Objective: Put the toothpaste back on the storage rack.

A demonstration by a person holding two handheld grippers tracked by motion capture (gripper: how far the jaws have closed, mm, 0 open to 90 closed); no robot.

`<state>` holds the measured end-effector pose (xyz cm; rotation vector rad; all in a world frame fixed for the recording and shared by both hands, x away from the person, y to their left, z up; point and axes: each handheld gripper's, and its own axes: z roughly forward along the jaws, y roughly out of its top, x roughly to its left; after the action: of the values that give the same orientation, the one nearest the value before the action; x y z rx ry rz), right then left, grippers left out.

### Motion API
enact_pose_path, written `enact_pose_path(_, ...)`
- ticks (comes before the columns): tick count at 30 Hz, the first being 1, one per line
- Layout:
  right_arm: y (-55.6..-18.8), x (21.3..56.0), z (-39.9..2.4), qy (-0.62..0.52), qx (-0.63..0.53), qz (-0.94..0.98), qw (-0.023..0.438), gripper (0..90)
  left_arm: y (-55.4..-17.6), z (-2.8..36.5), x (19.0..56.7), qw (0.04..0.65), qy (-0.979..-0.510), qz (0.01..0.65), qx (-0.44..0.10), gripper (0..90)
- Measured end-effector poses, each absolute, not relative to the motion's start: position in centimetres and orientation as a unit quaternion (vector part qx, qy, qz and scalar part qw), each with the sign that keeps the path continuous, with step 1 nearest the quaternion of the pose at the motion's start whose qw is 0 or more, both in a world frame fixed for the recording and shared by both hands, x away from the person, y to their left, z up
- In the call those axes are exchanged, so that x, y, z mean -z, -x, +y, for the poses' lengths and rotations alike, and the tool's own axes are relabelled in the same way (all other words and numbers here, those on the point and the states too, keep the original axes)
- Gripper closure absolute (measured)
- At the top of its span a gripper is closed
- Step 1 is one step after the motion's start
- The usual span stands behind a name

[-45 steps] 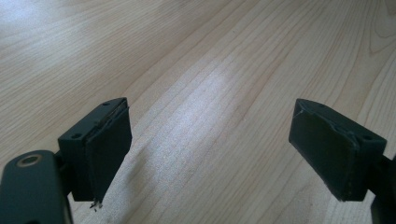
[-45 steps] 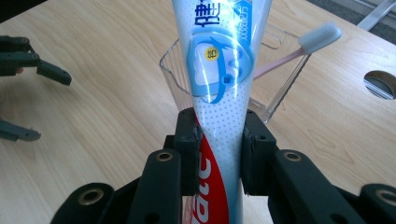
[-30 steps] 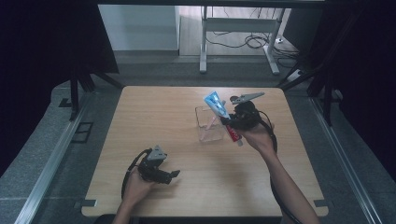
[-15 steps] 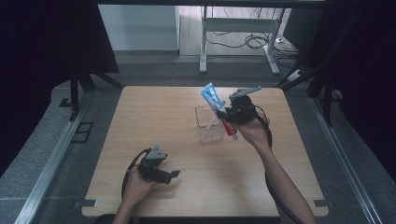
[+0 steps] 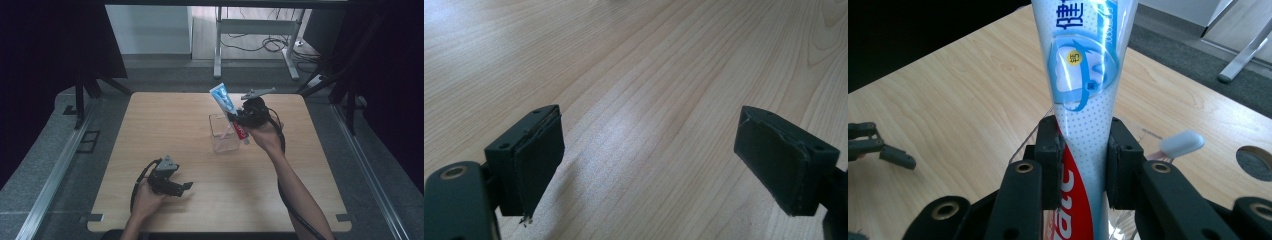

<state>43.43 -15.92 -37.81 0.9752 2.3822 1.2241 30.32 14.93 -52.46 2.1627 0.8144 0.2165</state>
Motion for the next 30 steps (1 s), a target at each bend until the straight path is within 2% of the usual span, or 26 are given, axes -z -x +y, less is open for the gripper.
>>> enact_pose_path(19, -45.6, 37.8, -14.0, -0.335, -0.447, 0.813, 0.168, 72.1, -30.3, 15.0, 52.5, 0.398, -0.855, 0.321, -0.085, 12.9)
enact_pose_path(30, -46.7, 39.2, -13.2, -0.335, -0.444, 0.812, 0.176, 72.2, -30.4, 15.0, 52.5, 0.398, -0.856, 0.321, -0.083, 12.9)
